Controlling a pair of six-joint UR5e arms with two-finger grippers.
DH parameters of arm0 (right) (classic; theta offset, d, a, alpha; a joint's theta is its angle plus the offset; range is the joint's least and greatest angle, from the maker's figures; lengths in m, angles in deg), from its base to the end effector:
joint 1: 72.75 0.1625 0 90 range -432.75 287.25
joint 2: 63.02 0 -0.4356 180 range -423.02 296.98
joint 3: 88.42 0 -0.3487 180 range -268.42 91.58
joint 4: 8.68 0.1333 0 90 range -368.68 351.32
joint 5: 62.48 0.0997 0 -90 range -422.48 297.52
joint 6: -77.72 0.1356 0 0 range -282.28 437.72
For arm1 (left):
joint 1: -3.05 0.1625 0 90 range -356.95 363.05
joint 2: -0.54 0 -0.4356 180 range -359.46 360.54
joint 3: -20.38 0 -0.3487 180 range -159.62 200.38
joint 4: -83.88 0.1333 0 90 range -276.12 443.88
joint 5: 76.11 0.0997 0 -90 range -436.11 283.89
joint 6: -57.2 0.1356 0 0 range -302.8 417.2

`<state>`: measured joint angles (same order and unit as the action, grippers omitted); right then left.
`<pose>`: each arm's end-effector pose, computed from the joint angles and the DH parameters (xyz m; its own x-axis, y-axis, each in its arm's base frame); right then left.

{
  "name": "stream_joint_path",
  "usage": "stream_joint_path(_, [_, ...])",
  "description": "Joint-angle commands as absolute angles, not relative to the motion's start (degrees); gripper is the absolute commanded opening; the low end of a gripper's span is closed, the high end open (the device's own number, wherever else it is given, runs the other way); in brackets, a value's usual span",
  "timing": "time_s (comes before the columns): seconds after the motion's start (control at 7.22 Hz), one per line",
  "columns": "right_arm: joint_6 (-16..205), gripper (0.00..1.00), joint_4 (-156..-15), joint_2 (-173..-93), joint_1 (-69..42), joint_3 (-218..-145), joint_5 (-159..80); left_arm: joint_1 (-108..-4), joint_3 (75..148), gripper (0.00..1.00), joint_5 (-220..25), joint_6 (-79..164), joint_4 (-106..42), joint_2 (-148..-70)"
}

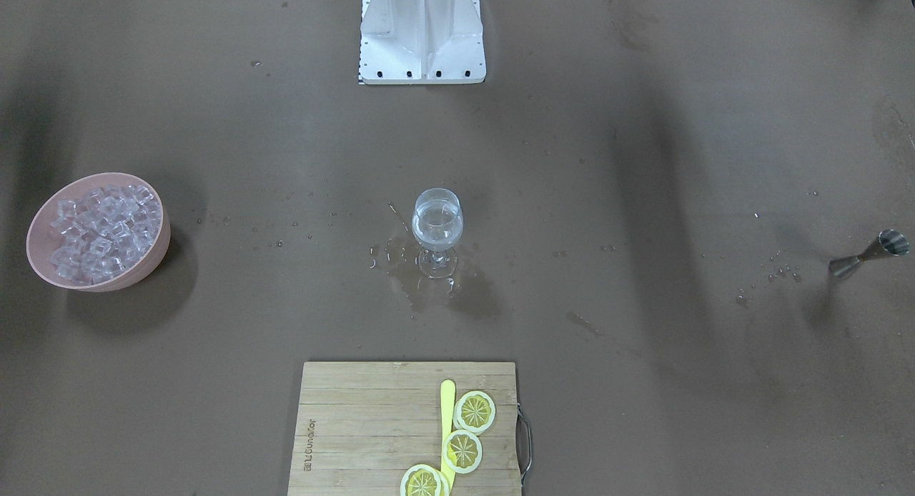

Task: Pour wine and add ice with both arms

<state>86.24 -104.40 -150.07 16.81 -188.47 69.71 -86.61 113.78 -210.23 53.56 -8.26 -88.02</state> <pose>0.0386 -0.4741 0.6061 0.7332 0.0572 0.6776 -0.1021 0.9944 0.0266 -0.0363 -0.4442 0.6760 0.7165 -0.0094 -0.6975 0.0396 0.9988 0.0273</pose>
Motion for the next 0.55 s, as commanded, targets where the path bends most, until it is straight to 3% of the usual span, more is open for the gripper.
stream_joint_path(0.0, [86.2,1.0,-104.2,-150.4,16.8,-188.6,69.8,-86.2,112.9,0.98,-210.1,50.2,-12.4,-88.0])
stream_joint_path(0.42, [87.4,1.0,-104.5,-150.3,16.1,-193.7,70.3,-83.6,111.2,0.98,-209.8,41.5,-26.8,-84.4])
